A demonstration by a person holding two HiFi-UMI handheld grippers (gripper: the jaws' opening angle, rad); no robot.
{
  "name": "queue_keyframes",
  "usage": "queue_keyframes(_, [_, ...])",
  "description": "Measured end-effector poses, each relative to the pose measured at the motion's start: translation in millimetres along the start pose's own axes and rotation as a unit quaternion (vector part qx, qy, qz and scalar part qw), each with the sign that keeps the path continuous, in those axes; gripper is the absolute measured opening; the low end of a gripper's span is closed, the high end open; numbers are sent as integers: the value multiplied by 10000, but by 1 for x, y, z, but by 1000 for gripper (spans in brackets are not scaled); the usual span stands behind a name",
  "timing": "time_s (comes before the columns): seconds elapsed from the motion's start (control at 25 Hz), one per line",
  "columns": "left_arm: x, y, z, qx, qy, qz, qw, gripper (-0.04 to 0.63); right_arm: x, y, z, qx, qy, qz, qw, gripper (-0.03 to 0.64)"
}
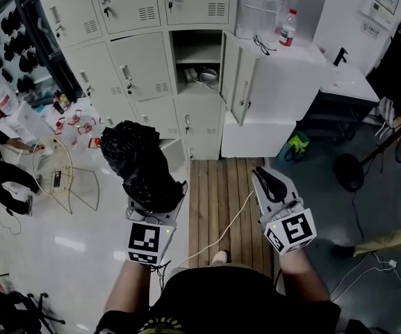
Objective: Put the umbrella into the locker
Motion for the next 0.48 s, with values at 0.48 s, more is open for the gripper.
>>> queue_keyframes(0.48, [-1, -36, 4, -256, 57, 226, 9994, 293, 4, -32, -41, -316, -41, -11, 9995, 35])
Point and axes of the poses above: the fingertips, and each gripper's own axes: y backward along the fingers, z to its left, x out of its underside, the point moved 2 cm from there along y, backward along the fingers, and after that the axes turned 1 degree about -y, right-handed, at the moved point
